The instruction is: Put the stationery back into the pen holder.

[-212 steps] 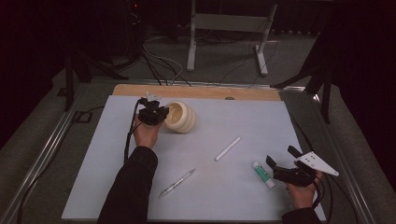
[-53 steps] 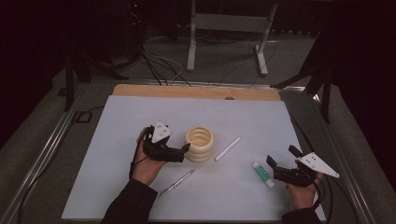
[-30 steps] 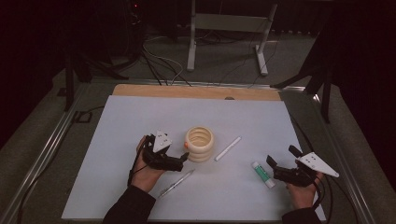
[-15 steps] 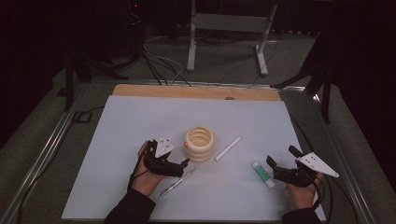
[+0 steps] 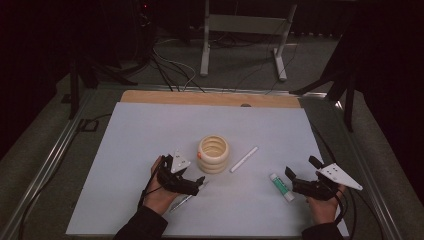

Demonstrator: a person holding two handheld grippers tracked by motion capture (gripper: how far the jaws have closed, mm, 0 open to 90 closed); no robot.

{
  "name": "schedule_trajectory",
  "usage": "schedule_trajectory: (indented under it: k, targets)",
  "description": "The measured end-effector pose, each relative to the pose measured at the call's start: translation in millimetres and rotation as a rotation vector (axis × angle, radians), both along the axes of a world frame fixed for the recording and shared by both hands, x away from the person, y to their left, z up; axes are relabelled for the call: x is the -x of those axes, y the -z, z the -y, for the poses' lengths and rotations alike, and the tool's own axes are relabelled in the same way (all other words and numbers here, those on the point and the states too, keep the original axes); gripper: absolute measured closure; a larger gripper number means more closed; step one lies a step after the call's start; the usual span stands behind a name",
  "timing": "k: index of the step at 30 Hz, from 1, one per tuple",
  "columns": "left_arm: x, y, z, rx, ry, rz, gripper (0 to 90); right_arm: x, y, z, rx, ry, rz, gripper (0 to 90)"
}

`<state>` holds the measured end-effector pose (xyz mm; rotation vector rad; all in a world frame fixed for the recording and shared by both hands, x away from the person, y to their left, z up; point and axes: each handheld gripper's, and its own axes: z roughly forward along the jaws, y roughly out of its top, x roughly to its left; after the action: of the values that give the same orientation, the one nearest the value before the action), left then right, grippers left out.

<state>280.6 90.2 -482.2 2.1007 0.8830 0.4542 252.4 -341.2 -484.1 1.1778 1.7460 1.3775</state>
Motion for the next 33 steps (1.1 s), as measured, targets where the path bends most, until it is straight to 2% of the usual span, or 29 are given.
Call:
schedule_trajectory:
  k: [6,10,12,15,16,17,19,20,21,24,26,27,28,29,31,33]
  targets:
    - [1.1,7.5,4.2,-0.032,0.007,-0.045,0.2,0.1,-0.1,0.2,0.000,0.002,0.000,0.2]
    - [2.7,13.5,8.5,-0.056,0.024,-0.103,2.8,0.1,0.0,-0.1,0.001,-0.001,-0.001,0.2]
    - [3.1,17.4,10.5,-0.082,0.038,-0.132,3.3,-0.1,0.2,-0.2,0.002,0.000,-0.003,0.2]
    - [3.6,19.2,11.2,-0.092,0.040,-0.147,6.0,-0.2,0.2,-0.2,0.001,-0.001,-0.003,0.2]
    - [4.6,21.0,12.4,-0.097,0.037,-0.173,6.0,0.1,0.1,-0.1,0.001,0.000,-0.002,0.2]
    - [4.9,21.2,12.3,-0.110,0.039,-0.175,12.9,0.0,0.1,0.3,0.001,0.000,-0.002,0.2]
    - [4.9,21.6,12.5,-0.122,0.038,-0.191,20.5,-0.1,0.2,0.3,0.000,0.001,-0.003,0.2]
    - [4.8,23.2,12.9,-0.136,0.044,-0.207,20.5,-0.1,0.2,0.2,0.000,0.001,-0.003,0.2]
    - [4.7,24.1,13.2,-0.140,0.050,-0.221,29.1,-0.2,0.2,-0.2,0.001,0.000,-0.003,0.2]
    - [5.6,26.1,14.8,-0.159,0.079,-0.246,43.5,-0.3,0.3,-0.3,0.001,0.000,-0.004,0.2]
    - [7.2,25.6,15.9,-0.189,0.083,-0.235,53.5,-0.3,0.3,-0.2,0.001,0.000,-0.004,0.2]
    - [7.2,25.6,15.9,-0.189,0.083,-0.235,59.5,-0.3,0.3,-0.2,0.001,0.000,-0.004,0.2]
    - [7.4,23.3,15.7,-0.206,0.095,-0.250,59.5,-0.2,0.3,-0.2,0.001,0.001,-0.003,0.2]
    - [8.4,22.9,16.3,-0.217,0.102,-0.250,72.4,-0.1,0.3,-0.3,0.002,0.000,-0.004,0.2]
    - [8.4,22.6,16.2,-0.221,0.104,-0.258,78.5,-0.3,0.5,-0.8,0.001,-0.001,-0.007,0.2]
    - [7.0,22.4,15.4,-0.216,0.106,-0.266,80.3,-0.2,0.5,-1.2,0.003,-0.002,-0.006,0.2]
